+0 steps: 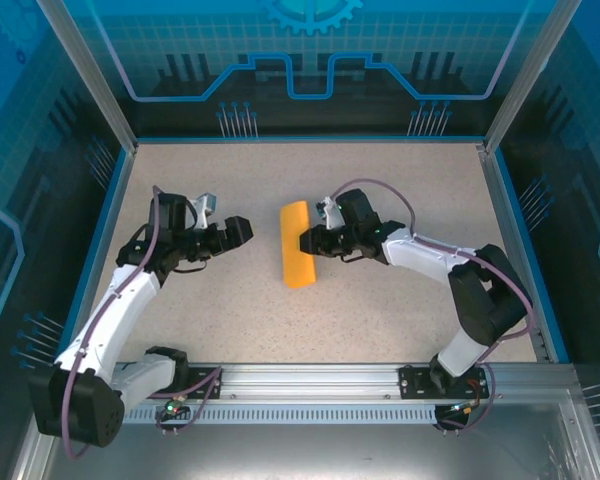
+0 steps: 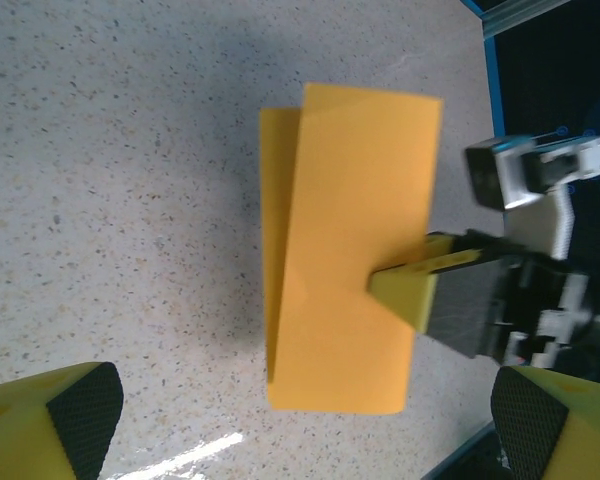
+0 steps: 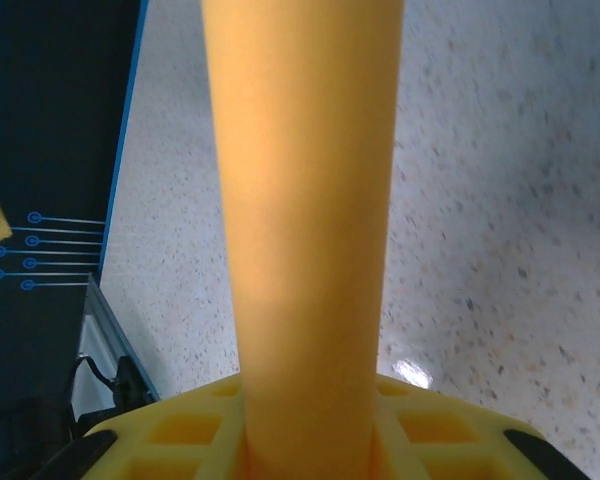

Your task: Fold a paper plane with a square sheet of paper (pick it up from the middle)

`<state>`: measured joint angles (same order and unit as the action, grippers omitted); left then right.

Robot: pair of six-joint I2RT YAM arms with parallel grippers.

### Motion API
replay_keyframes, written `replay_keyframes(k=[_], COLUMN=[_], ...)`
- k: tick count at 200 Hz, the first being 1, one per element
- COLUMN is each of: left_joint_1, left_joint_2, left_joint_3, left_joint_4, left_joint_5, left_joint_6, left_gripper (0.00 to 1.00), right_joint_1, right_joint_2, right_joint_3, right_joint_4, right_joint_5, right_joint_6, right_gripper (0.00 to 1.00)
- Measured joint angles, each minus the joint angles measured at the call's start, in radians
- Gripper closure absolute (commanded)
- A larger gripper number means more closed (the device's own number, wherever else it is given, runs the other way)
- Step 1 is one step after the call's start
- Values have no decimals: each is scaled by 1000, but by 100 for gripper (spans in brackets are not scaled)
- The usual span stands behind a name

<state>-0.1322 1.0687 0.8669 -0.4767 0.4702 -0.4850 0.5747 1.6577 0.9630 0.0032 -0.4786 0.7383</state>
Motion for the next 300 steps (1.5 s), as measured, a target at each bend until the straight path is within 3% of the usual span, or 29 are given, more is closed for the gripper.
replay_keyframes(k=[129, 249, 300], left_joint_1=[-244, -302, -303], left_joint_2=[283, 438, 459], left_joint_3=[-1, -1, 3], left_joint_4=[269, 439, 457], left_joint_5=[-3, -29, -40], left_joint_6=[-145, -219, -220], left_gripper=[10, 25, 26], right_joint_1=[-98, -130, -130], right_joint_2=[71, 127, 132], right_joint_3=[-117, -114, -64], right_joint_4=[-27, -129, -204], right_joint_5=[-93, -106, -100], right_joint_6=[-158, -302, -374], right_gripper=[71, 69, 67])
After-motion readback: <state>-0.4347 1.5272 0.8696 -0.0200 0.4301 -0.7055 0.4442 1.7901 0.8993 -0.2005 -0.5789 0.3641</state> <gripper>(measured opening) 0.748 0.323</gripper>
